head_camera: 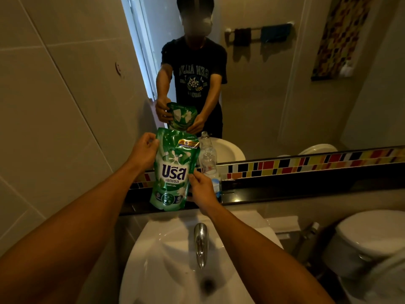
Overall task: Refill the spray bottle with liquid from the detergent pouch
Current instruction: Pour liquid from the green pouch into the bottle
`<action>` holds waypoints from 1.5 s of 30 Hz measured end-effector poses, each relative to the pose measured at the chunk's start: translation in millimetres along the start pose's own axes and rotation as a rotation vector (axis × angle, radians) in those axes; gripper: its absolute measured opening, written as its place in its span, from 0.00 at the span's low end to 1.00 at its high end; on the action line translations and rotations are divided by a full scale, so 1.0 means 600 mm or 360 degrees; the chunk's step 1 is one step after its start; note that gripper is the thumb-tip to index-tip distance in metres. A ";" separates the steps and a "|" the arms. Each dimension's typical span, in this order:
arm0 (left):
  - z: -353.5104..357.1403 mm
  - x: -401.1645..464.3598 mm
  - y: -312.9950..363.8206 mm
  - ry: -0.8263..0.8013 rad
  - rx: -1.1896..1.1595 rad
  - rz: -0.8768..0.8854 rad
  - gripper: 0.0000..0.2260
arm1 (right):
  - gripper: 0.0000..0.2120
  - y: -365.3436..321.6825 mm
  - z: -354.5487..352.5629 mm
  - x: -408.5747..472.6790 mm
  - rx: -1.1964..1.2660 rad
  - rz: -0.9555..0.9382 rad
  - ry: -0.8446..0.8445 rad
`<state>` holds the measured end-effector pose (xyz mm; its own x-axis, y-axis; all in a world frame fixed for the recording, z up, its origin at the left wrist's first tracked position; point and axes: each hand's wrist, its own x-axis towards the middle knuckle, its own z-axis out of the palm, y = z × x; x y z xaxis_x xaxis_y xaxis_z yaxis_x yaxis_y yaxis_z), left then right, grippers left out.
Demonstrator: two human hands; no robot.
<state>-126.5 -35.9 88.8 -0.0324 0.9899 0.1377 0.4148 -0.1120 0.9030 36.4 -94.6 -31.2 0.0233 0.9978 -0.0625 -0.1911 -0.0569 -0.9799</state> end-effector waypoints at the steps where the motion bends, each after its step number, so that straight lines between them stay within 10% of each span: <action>1: 0.002 0.000 0.000 -0.0016 0.0026 0.0000 0.09 | 0.12 0.003 -0.001 -0.001 -0.0007 -0.0001 -0.0001; 45: 0.047 0.061 0.047 -0.0183 0.0427 -0.0218 0.03 | 0.12 -0.001 -0.044 0.001 0.0396 0.0304 -0.0028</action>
<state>-90.3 -0.3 107.9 -0.0082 0.9992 -0.0385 0.6391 0.0348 0.7684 62.6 -95.1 -35.9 -0.0529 0.9704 -0.2357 -0.4249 -0.2355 -0.8741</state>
